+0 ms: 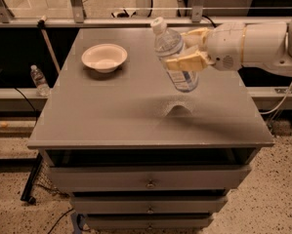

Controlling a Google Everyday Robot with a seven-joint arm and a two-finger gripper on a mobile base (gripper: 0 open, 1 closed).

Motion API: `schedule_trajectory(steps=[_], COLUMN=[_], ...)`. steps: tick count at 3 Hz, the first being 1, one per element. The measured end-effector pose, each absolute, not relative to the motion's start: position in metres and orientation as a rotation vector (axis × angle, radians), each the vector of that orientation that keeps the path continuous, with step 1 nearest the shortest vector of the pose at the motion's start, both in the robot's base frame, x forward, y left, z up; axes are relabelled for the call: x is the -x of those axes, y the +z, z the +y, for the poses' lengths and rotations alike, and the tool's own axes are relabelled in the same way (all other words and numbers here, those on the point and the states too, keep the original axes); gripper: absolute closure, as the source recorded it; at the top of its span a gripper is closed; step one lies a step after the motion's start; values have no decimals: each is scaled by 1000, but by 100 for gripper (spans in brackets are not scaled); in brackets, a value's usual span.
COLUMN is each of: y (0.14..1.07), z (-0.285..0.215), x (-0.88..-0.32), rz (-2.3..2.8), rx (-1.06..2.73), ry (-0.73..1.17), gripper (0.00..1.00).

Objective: Place blue plastic bottle upright

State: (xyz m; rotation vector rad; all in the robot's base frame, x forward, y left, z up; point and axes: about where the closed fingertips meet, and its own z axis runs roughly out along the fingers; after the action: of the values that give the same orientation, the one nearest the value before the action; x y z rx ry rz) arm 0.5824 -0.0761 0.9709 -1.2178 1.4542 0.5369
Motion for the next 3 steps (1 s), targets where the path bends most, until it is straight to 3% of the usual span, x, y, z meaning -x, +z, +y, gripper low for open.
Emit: schedule_trajectory(steps=[1,3], y=[978,965], z=[-81,-93], x=[-585,-589], rz=[1417,1385], rx=[1072,921], ry=[616,592], gripper=[100,100])
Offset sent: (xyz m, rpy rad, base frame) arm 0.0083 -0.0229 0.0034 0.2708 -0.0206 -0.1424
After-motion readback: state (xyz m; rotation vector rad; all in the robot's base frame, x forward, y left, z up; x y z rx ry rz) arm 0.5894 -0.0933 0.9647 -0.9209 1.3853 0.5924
